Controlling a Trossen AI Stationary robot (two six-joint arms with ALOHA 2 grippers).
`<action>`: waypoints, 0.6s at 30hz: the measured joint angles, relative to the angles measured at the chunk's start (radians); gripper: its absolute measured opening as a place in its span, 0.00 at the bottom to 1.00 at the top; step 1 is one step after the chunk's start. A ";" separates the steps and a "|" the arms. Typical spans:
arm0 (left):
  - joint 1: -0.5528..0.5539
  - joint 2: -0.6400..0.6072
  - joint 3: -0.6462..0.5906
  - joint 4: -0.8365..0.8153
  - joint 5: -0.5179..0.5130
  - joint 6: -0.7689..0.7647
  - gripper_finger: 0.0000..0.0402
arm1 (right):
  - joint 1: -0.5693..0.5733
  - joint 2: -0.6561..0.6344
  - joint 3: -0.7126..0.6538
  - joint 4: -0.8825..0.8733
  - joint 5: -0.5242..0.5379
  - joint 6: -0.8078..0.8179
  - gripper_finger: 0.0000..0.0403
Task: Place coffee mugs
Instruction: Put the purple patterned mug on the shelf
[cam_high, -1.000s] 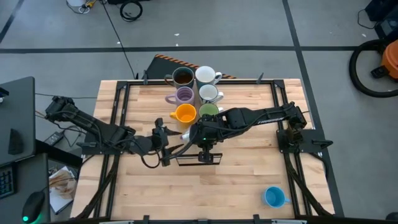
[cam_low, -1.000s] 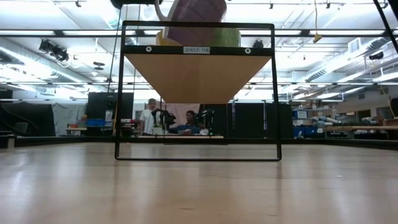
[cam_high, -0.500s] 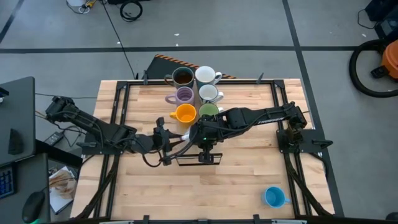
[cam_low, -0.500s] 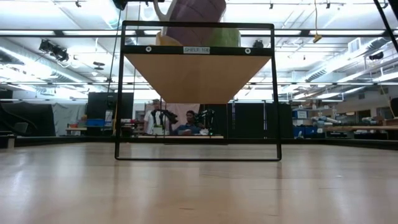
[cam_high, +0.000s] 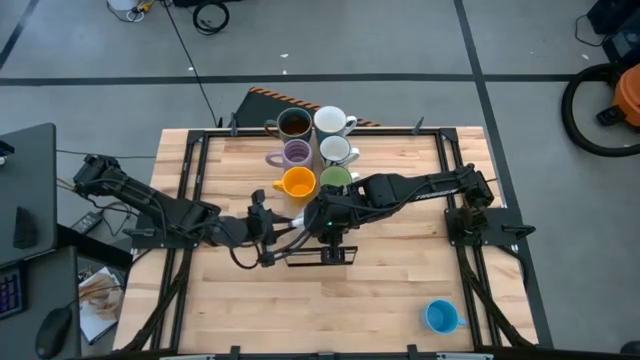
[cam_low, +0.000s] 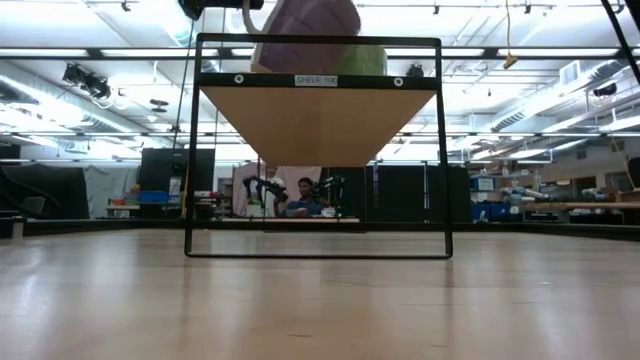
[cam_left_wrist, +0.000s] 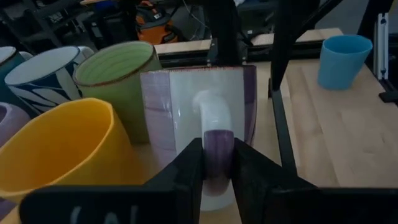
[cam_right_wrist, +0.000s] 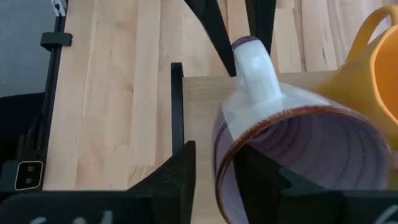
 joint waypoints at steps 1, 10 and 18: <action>0.000 0.000 0.000 -0.009 0.000 -0.003 0.17 | 0.000 0.000 0.000 -0.001 0.000 0.000 0.29; -0.056 0.000 0.000 -0.047 -0.106 -0.018 0.17 | 0.026 -0.055 0.000 -0.021 0.002 0.034 0.36; -0.073 0.005 -0.047 0.023 -0.115 -0.015 0.17 | 0.096 -0.127 0.000 -0.015 0.097 0.061 0.36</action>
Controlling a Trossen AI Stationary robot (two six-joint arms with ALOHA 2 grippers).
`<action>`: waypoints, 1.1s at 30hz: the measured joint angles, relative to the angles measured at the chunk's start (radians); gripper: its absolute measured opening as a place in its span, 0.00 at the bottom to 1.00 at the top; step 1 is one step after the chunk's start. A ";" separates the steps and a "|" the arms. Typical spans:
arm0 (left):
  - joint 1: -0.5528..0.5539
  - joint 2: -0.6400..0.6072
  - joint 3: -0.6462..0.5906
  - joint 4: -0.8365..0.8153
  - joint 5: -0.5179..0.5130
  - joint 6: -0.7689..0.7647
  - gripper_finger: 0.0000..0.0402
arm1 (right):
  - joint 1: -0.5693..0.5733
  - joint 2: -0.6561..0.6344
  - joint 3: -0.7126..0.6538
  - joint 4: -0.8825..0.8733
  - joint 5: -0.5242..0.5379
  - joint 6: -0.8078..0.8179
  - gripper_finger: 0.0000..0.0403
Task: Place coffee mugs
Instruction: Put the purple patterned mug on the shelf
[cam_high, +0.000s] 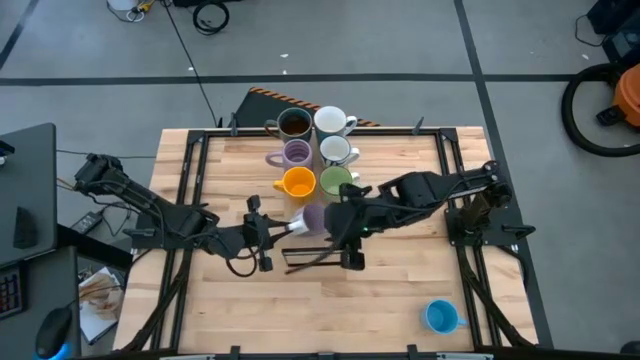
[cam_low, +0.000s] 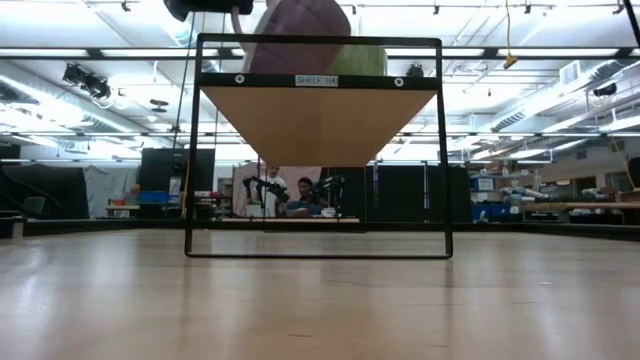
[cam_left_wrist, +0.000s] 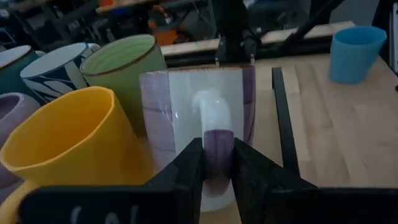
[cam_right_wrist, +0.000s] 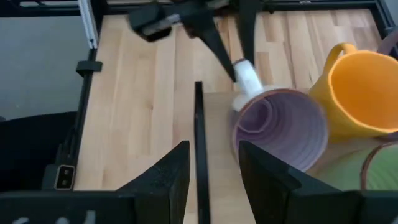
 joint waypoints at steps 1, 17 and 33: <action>0.002 -0.004 -0.024 0.038 -0.002 0.009 0.17 | 0.010 -0.003 0.000 -0.004 0.007 0.007 0.36; 0.007 -0.106 -0.250 0.248 0.042 -0.026 0.18 | 0.112 -0.005 0.000 -0.077 0.055 0.123 0.35; 0.053 -0.129 -0.251 0.155 0.067 -0.043 0.29 | 0.133 -0.005 0.000 -0.108 0.069 0.161 0.35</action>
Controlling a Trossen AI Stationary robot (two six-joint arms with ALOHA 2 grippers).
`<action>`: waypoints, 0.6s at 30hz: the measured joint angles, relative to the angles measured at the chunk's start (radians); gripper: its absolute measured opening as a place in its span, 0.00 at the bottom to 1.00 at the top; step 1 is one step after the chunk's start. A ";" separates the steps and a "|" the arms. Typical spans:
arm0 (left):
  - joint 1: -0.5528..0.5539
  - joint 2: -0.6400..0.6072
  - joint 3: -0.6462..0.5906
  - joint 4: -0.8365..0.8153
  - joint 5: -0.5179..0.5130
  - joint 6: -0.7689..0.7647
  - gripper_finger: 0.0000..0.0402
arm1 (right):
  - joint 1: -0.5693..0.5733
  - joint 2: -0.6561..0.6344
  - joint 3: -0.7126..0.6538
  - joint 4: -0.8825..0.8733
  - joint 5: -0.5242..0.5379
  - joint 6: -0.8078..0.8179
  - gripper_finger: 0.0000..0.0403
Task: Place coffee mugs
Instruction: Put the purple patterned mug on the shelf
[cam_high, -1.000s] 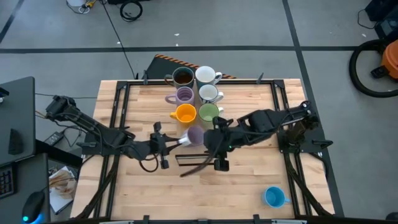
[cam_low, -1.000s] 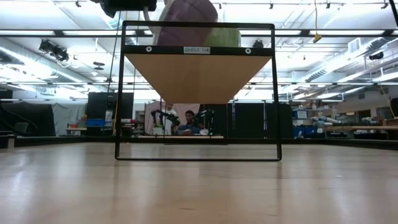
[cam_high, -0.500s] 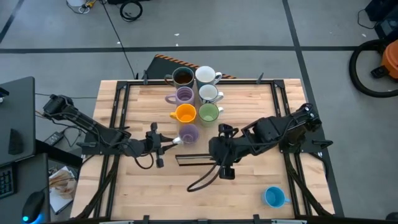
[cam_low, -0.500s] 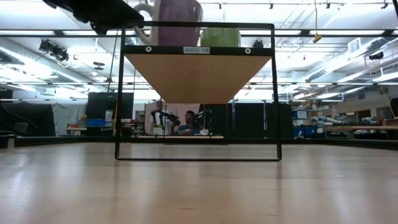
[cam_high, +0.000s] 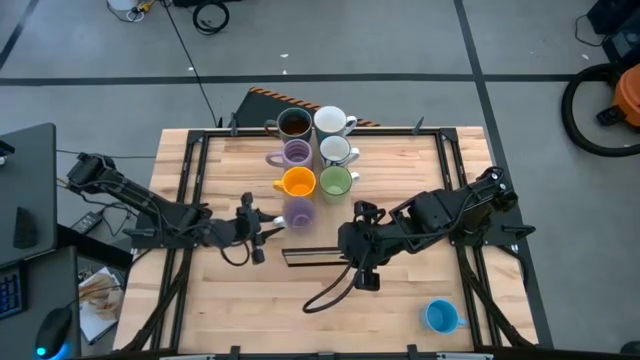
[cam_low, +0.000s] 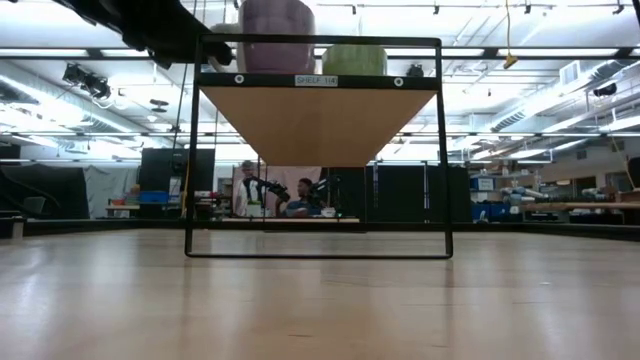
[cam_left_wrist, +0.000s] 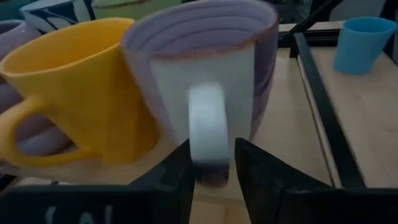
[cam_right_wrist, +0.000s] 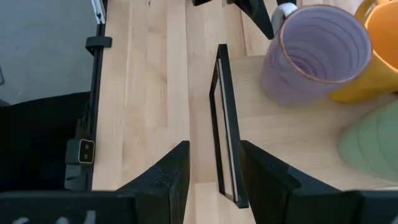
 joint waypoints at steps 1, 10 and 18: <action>0.003 0.000 0.000 -0.003 0.000 -0.001 0.31 | 0.000 0.000 0.000 0.000 0.000 0.000 0.35; 0.006 -0.003 0.000 -0.003 -0.060 0.032 0.36 | 0.000 0.001 0.000 -0.010 0.000 0.000 0.35; -0.003 -0.036 0.000 -0.043 -0.084 0.044 0.36 | 0.000 0.001 0.000 -0.061 -0.001 0.022 0.35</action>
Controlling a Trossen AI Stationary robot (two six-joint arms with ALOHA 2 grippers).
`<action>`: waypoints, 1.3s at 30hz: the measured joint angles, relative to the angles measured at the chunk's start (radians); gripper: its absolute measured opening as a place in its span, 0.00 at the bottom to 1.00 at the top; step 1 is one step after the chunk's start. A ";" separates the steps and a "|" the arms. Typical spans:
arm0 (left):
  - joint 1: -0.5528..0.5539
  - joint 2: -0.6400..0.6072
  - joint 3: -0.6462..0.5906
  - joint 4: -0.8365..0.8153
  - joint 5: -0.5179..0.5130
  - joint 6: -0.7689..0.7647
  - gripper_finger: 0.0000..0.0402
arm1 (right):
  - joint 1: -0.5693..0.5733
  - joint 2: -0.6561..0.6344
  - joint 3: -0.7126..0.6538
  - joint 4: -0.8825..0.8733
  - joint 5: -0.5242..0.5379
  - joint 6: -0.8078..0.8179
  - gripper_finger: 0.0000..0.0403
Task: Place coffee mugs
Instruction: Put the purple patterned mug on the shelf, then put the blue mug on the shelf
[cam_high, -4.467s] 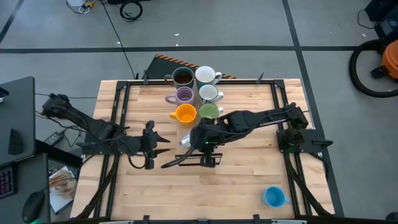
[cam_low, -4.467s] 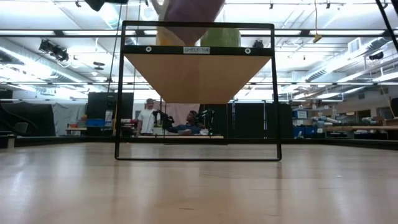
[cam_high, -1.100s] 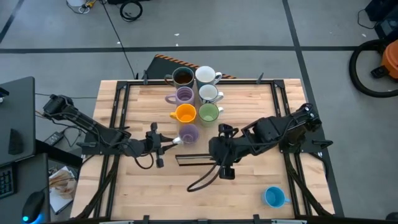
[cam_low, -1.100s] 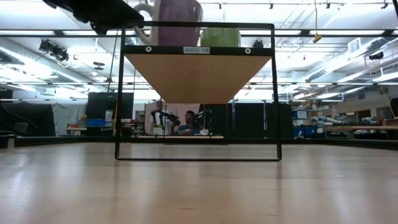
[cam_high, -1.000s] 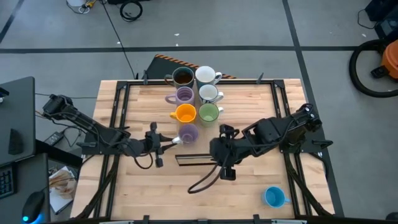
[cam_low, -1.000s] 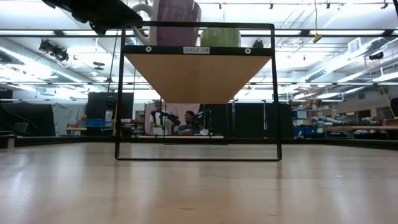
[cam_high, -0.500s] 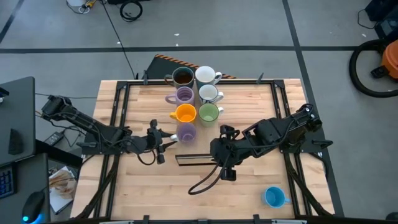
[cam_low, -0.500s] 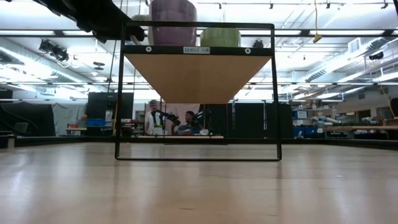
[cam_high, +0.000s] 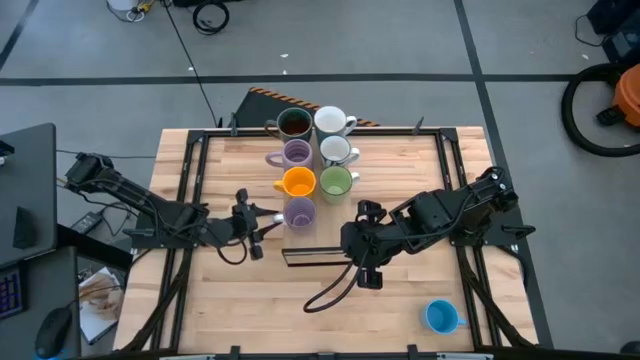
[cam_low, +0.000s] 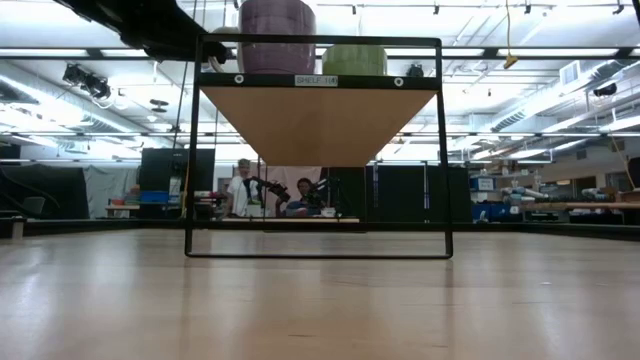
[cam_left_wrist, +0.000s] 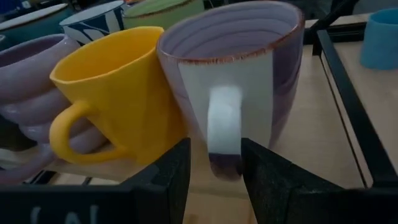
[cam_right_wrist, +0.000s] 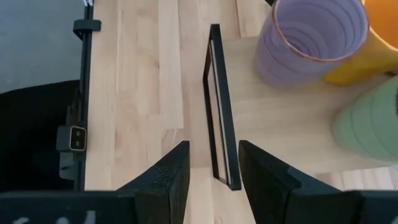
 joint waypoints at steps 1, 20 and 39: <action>0.000 -0.001 0.000 -0.001 0.001 0.000 0.36 | 0.000 0.000 0.000 -0.004 0.000 0.000 0.35; -0.140 -0.096 0.000 -0.020 -0.208 0.173 0.36 | 0.113 0.000 -0.207 -0.040 -0.154 0.194 0.35; -0.147 -0.096 0.000 0.141 -0.313 0.487 0.36 | 0.266 0.001 -0.550 0.142 -0.524 0.959 0.35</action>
